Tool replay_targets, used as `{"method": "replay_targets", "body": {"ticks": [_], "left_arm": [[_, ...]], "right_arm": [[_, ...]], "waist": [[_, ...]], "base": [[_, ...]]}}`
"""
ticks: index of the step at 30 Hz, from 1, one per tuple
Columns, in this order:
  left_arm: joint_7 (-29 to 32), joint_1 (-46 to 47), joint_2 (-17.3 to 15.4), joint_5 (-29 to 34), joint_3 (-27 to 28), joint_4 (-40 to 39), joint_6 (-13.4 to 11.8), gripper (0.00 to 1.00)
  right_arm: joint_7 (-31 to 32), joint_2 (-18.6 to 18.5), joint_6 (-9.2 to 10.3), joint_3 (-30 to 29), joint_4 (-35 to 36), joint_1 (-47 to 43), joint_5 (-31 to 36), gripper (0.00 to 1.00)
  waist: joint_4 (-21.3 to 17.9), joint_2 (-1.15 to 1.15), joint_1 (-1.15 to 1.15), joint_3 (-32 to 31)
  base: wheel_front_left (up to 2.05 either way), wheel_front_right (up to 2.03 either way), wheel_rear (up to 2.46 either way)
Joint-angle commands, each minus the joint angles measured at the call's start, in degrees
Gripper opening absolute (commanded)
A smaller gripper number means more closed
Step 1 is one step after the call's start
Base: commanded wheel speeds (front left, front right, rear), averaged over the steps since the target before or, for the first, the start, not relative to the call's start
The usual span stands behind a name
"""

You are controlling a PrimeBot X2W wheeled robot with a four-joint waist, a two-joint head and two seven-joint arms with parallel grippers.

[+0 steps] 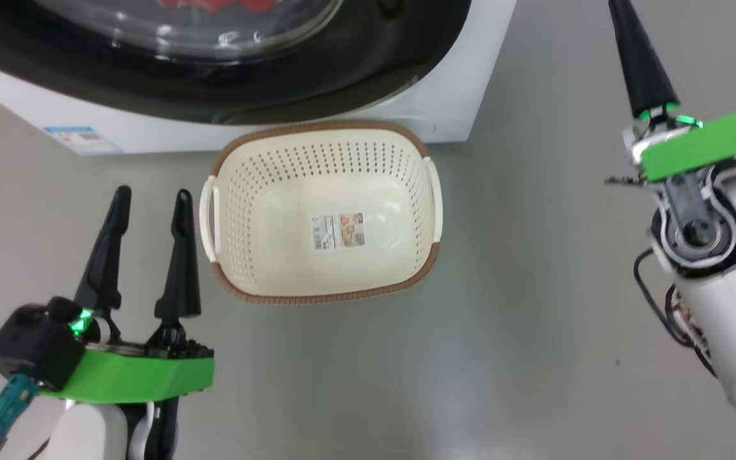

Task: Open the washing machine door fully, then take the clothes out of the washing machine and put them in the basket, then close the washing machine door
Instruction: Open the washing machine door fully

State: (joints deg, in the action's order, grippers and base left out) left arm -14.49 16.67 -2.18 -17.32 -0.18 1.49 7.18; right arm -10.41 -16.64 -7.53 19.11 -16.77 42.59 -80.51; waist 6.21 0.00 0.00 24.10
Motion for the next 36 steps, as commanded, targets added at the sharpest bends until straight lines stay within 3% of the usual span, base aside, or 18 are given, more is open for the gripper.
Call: {"method": "replay_targets", "body": {"ticks": [1,10,21,36], "left_arm": [[-0.51,1.1,-0.7,-0.19,1.69,-1.96,0.31,1.0],[-0.51,2.29,-0.7,-0.2,1.01,-2.41,0.31,1.0],[-0.51,3.06,-0.7,0.11,-0.86,-2.07,0.31,1.0],[-0.51,4.65,-0.7,-0.64,-3.4,-0.72,0.31,1.0]], "right_arm": [[1.27,-0.39,0.04,0.27,2.32,1.39,-2.66,0.0],[9.53,-0.72,0.04,-2.8,3.67,7.05,-13.6,0.0],[26.74,1.38,0.04,-8.74,-0.71,14.29,-23.64,0.0],[40.03,2.36,0.04,-10.72,-5.15,23.14,-20.43,0.0]], "waist": [[1.85,0.0,0.0,3.32],[4.01,0.0,0.0,7.24],[6.38,0.0,0.0,11.36],[8.62,0.0,0.0,15.28]], "base": [[0.0,0.0,0.0],[0.0,0.0,0.0],[0.0,0.0,0.0],[0.0,0.0,0.0]]}}
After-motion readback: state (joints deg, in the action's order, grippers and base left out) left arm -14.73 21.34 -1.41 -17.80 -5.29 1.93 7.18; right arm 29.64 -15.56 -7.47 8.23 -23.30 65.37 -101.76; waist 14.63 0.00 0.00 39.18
